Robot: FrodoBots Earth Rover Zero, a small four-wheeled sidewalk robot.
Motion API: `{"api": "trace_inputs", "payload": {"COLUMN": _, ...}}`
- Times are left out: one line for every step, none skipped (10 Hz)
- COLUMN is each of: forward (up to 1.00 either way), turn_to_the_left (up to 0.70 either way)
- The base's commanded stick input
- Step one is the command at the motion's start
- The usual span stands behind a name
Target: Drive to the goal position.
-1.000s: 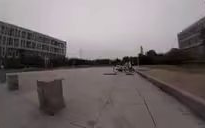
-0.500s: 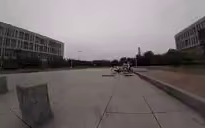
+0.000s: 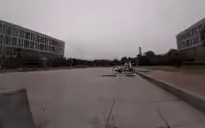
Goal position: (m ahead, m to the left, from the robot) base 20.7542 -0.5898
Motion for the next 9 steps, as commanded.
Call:
{"api": "trace_inputs", "payload": {"forward": 0.7, "turn_to_the_left": 0.0}}
{"api": "trace_inputs", "payload": {"forward": 0.7, "turn_to_the_left": 0.0}}
{"api": "trace_inputs", "payload": {"forward": 0.7, "turn_to_the_left": 0.0}}
{"api": "trace_inputs", "payload": {"forward": 0.7, "turn_to_the_left": 0.0}}
{"api": "trace_inputs", "payload": {"forward": 0.7, "turn_to_the_left": 0.11}}
{"api": "trace_inputs", "payload": {"forward": 0.7, "turn_to_the_left": 0.13}}
{"api": "trace_inputs", "payload": {"forward": 0.7, "turn_to_the_left": 0.08}}
{"api": "trace_inputs", "payload": {"forward": 0.7, "turn_to_the_left": 0.01}}
{"api": "trace_inputs", "payload": {"forward": 0.7, "turn_to_the_left": 0.0}}
